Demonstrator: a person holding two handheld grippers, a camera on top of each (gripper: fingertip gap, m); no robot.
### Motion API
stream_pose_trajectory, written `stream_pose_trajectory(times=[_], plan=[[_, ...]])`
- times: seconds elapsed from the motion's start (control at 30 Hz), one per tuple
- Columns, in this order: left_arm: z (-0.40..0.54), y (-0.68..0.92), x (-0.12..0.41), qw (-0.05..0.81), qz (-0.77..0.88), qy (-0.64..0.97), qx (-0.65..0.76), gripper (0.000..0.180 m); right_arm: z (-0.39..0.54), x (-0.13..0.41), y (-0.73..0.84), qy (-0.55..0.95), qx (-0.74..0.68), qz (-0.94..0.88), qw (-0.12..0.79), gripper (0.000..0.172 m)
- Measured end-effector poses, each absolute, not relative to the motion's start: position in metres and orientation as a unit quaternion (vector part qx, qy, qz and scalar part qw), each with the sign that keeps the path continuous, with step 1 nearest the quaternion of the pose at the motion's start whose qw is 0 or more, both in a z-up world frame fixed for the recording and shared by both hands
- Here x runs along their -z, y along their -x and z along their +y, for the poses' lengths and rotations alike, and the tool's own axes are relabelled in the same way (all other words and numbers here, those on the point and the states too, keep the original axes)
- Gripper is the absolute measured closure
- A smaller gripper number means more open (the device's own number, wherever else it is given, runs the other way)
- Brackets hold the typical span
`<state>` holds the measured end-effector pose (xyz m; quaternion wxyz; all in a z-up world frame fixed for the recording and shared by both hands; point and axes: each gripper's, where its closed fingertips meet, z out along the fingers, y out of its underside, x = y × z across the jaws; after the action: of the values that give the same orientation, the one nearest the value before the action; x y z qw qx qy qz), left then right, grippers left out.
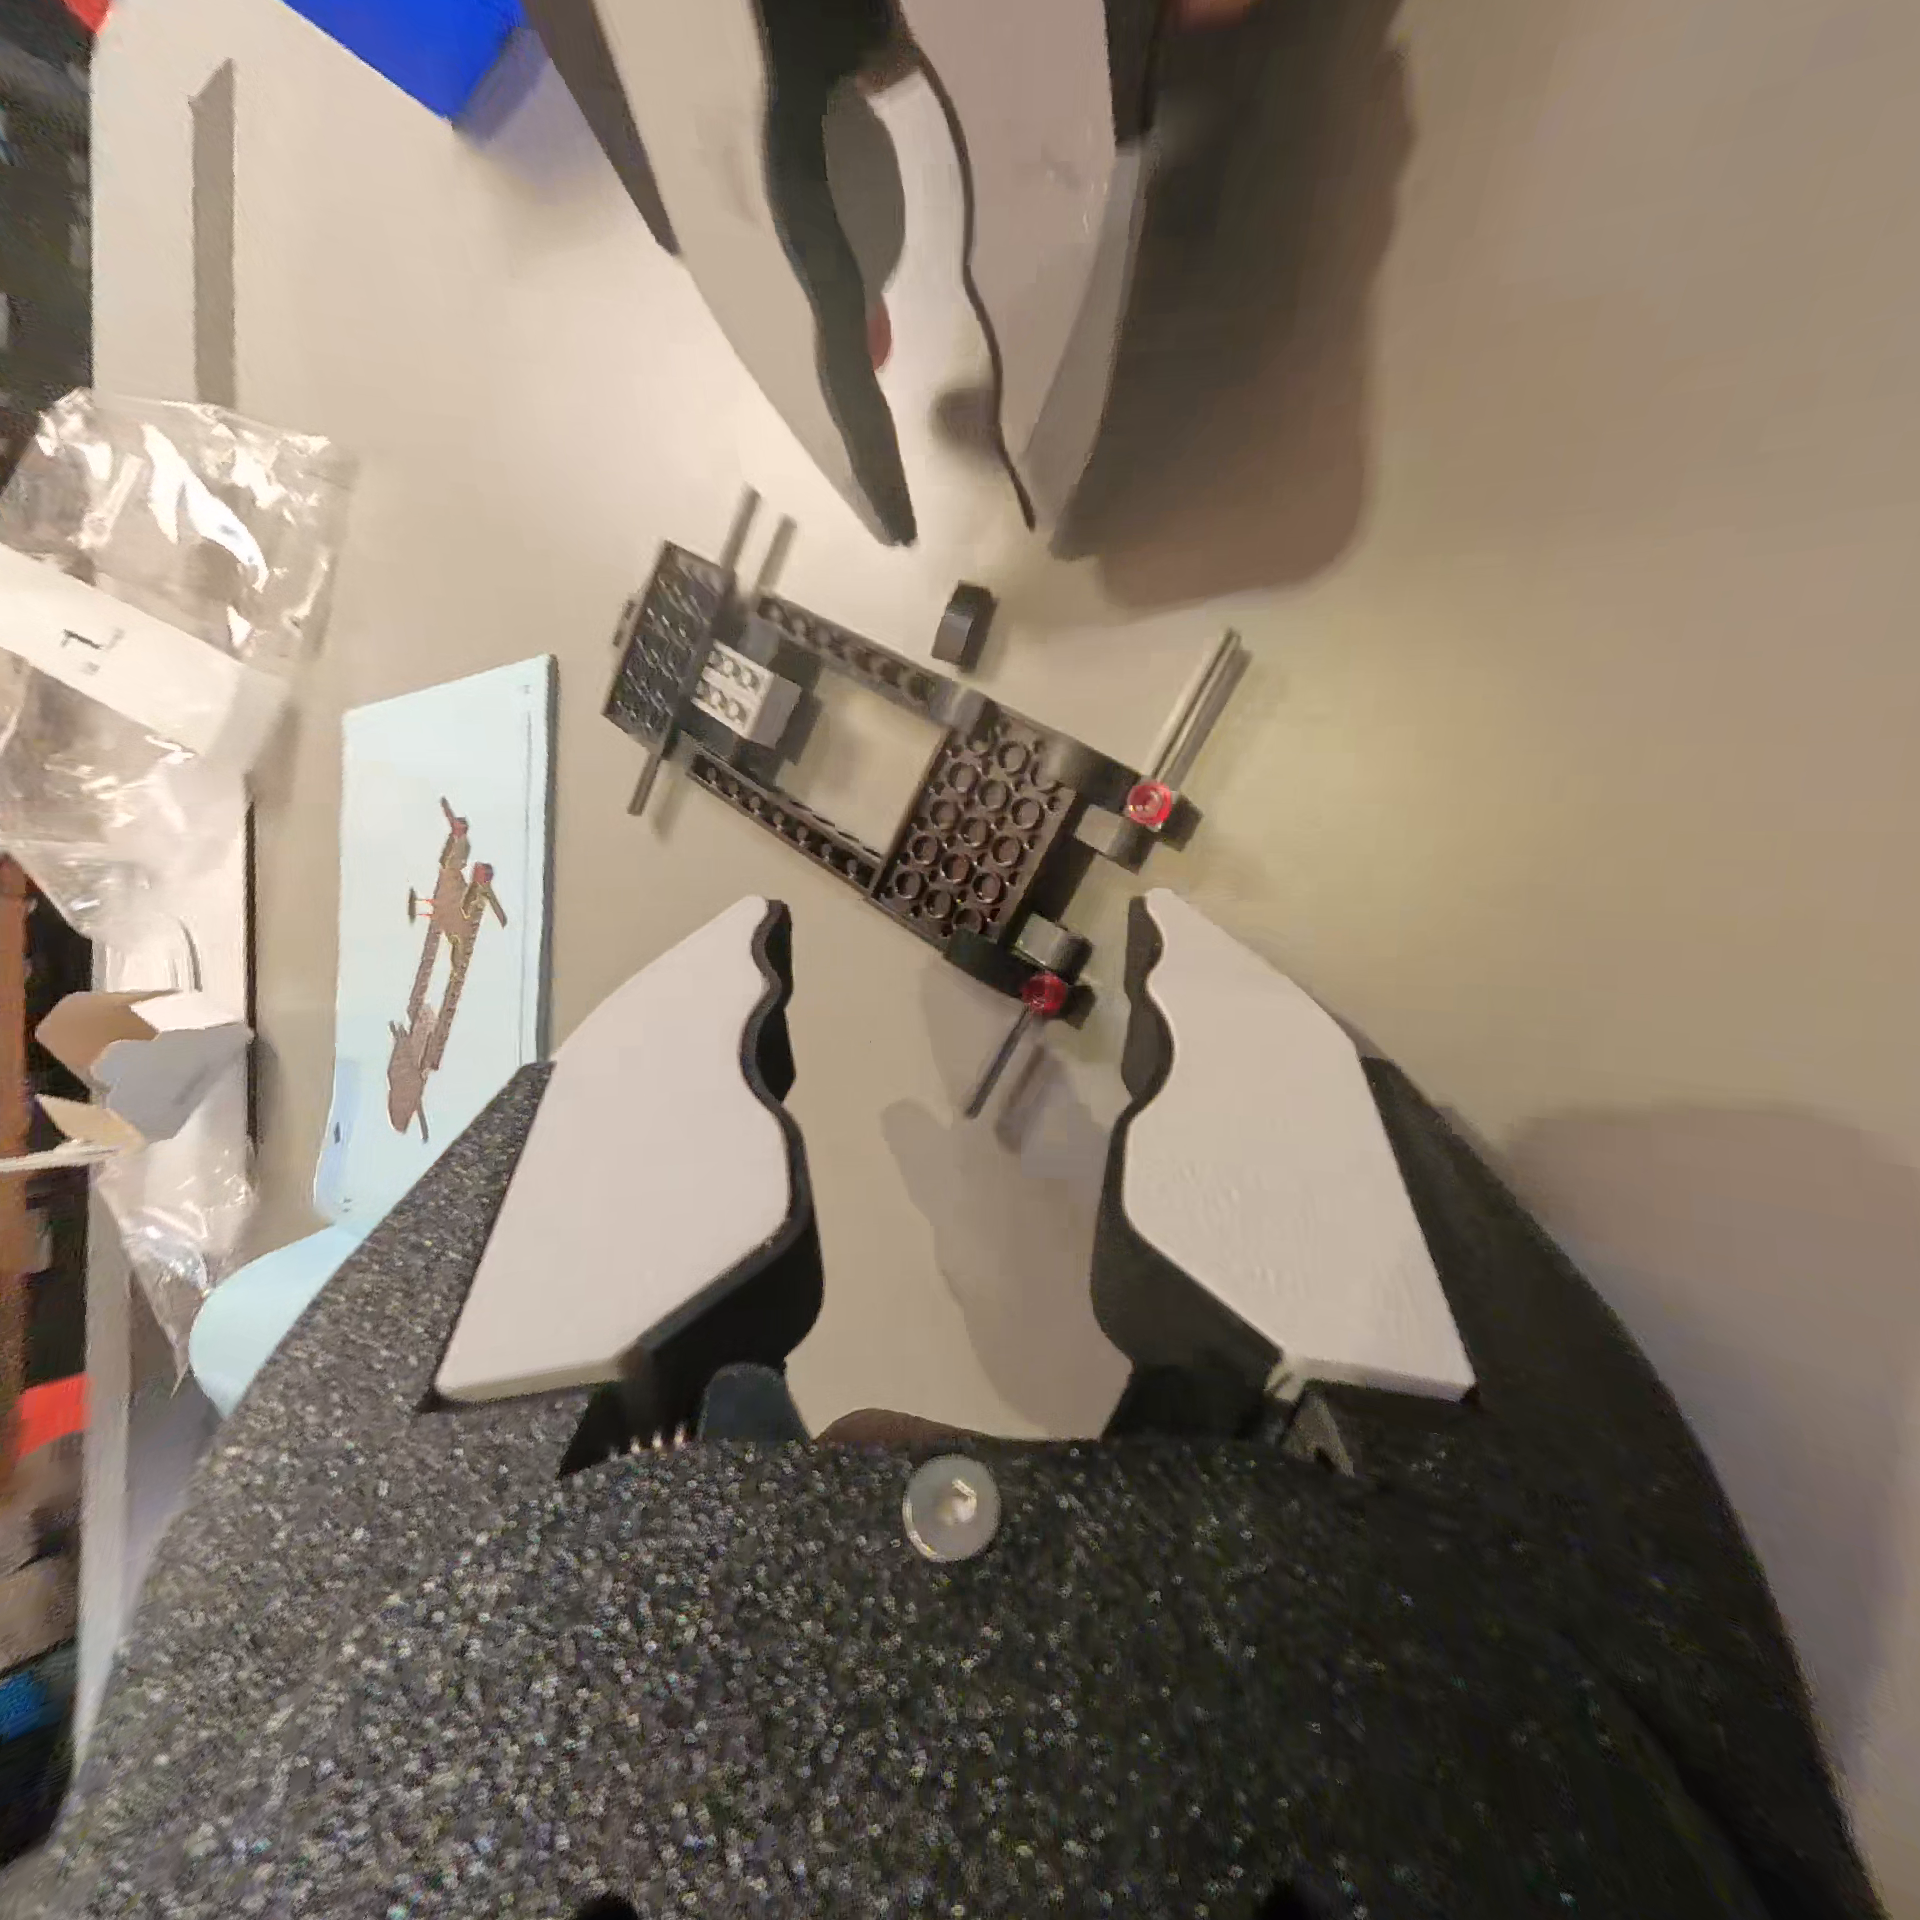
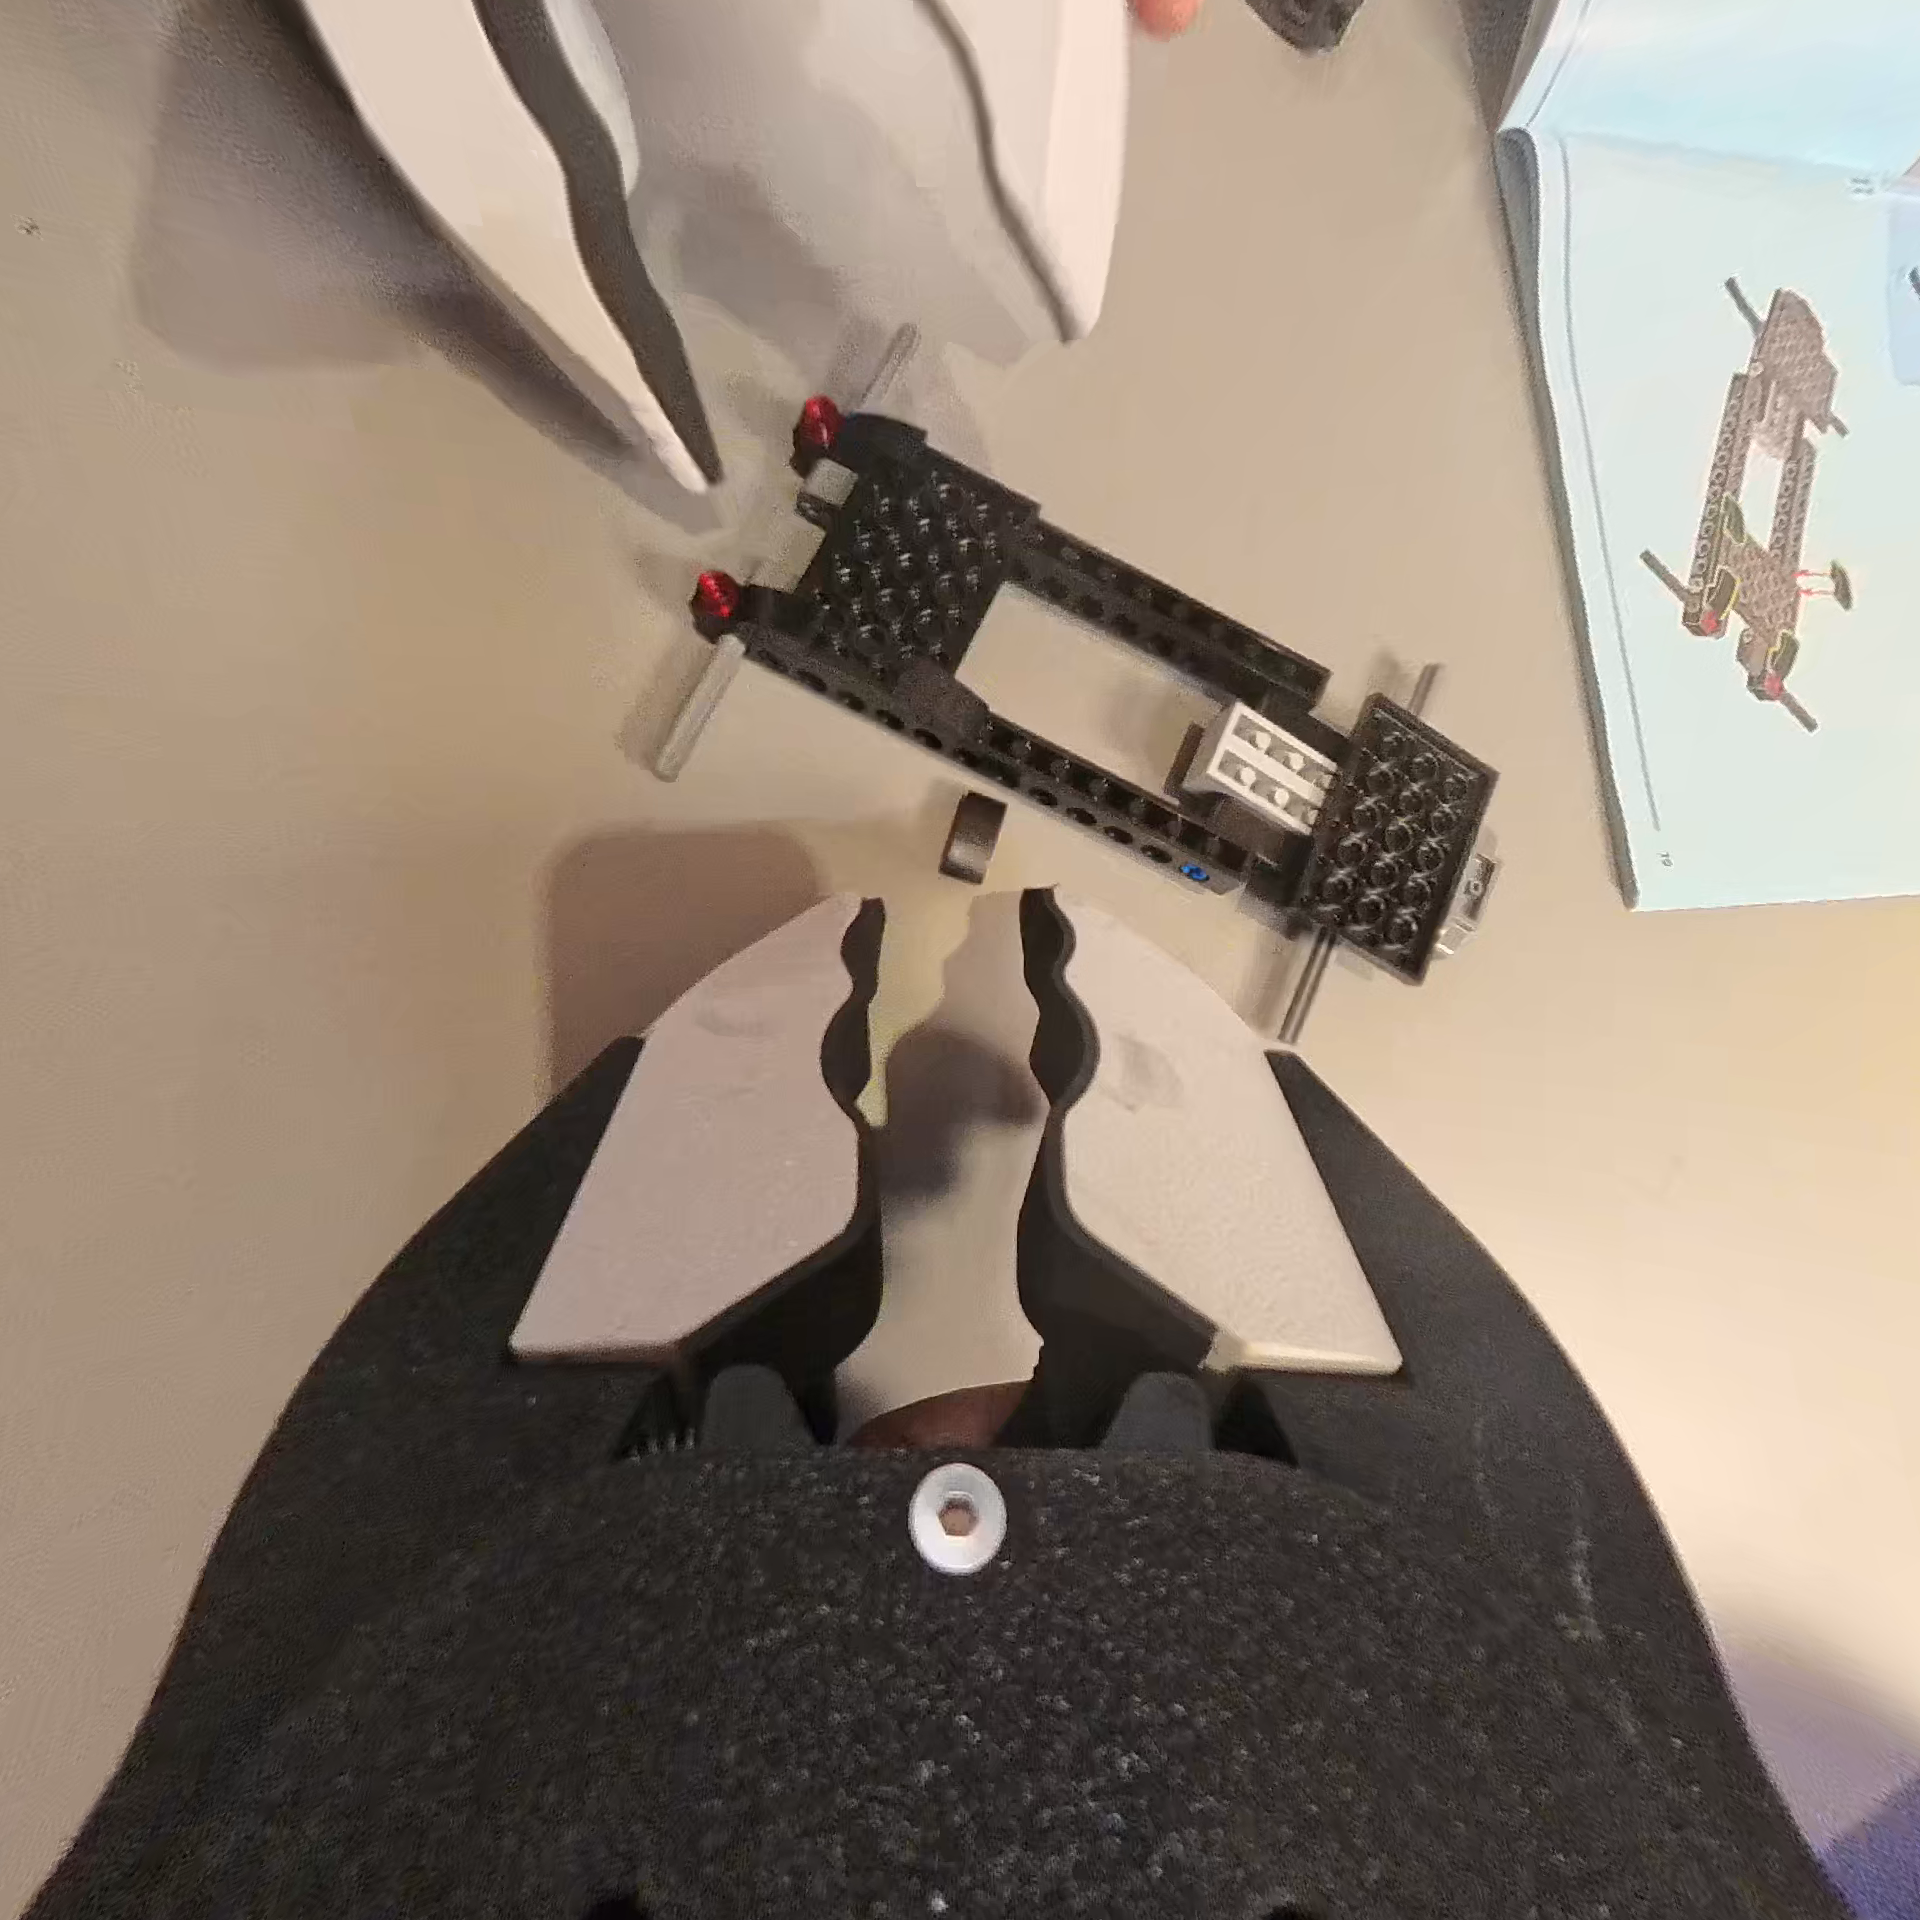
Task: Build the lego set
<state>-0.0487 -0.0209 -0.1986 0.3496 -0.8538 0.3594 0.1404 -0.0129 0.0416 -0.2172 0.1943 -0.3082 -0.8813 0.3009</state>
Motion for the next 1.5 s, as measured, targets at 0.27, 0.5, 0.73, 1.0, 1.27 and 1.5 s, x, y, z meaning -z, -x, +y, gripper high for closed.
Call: stream_pose_trajectory(times=[0.27,0.5,0.73,1.0,1.27,1.5], plan=[[0.009,0.072,0.129,0.587,0.223,0.776,-0.062,0.120,0.035,0.224,0.021,0.328,-0.279,-0.883,0.186,0.146],[0.018,0.089,0.137,0.629,0.206,0.741,-0.119,0.126,0.038,0.226,0.031,0.355,-0.273,-0.875,0.185,0.164],[0.004,0.094,0.179,0.499,0.194,0.842,-0.066,0.131,0.038,0.226,0.020,0.347,-0.299,-0.876,0.150,0.164],[-0.032,0.068,0.210,0.388,0.197,0.898,0.069,0.131,0.044,0.215,0.011,0.355,-0.312,-0.865,0.167,0.164],[-0.037,0.051,0.224,0.348,0.206,0.914,0.018,0.133,0.049,0.205,0.001,0.363,-0.327,-0.852,0.189,0.164],[-0.038,-0.012,0.224,0.329,0.227,0.914,0.074,0.138,0.047,0.189,-0.004,0.360,-0.344,-0.844,0.197,0.164]])
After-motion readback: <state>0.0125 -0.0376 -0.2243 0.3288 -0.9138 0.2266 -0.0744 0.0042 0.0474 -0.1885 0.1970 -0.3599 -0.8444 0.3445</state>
